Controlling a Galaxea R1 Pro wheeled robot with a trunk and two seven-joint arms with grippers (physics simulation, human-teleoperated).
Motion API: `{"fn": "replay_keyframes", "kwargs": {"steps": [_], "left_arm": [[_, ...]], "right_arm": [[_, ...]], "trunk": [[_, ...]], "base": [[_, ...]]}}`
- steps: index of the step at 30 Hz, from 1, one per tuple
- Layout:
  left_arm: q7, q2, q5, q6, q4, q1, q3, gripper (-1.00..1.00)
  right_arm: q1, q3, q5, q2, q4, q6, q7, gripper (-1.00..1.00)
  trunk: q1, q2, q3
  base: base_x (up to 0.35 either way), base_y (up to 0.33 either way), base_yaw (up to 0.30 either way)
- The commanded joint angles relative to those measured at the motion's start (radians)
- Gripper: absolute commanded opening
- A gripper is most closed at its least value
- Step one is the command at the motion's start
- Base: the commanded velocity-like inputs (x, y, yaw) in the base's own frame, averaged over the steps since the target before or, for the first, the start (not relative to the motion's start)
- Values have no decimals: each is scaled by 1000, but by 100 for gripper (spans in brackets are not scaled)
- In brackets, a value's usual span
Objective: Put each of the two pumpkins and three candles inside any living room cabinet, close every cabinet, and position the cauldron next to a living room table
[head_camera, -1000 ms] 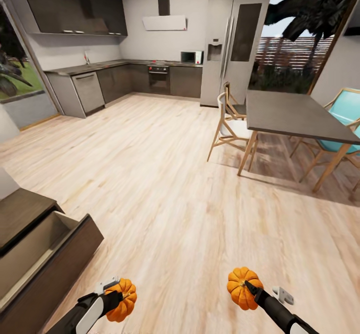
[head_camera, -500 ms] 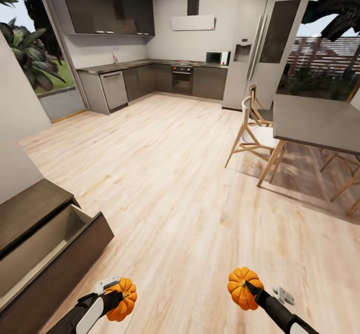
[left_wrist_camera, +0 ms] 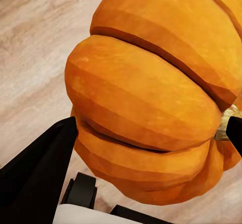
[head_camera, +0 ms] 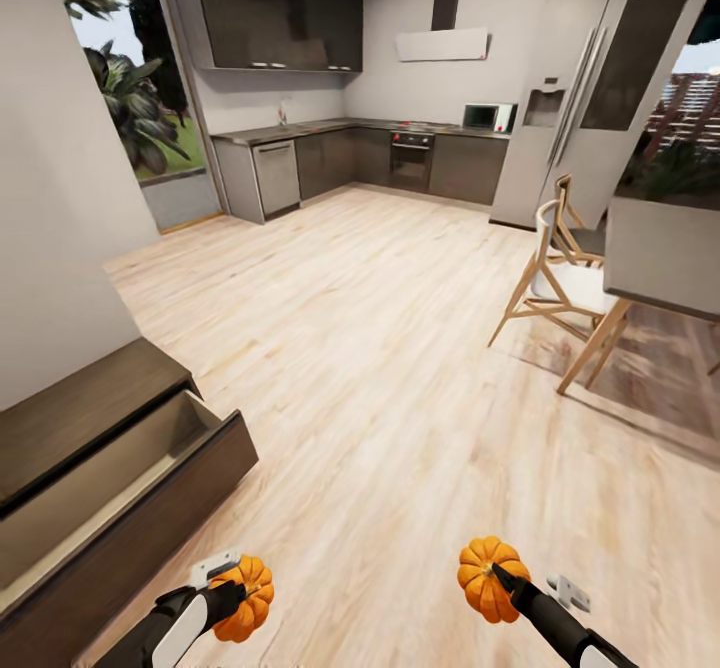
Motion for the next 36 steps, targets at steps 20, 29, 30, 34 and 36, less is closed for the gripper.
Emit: {"fn": "replay_keyframes", "kwargs": {"steps": [20,29,30,34,36], "left_arm": [[9,1,12,1,-2,-1,-7,-100],[9,1,12,1,-2,-1,-7,-100],[9,1,12,1,-2,-1,-7,-100],[9,1,12,1,-2,-1,-7,-100],[9,1,12,1,-2,-1,-7,-100]], "right_arm": [[-1,4,16,0,-1,-3,-15,-100],[-1,4,16,0,-1,-3,-17,-100],[-1,4,16,0,-1,-3,-16,-100],[-1,5,16,0,-1,-3,-17,-100],[-1,5,18,0,-1,-3,-17,-100]], "trunk": [[-73,133,59],[-107,196,87],[-111,203,90],[-127,231,103],[-134,245,109]], "base": [[0,0,206],[0,0,288],[0,0,291],[0,0,291],[0,0,292]]}}
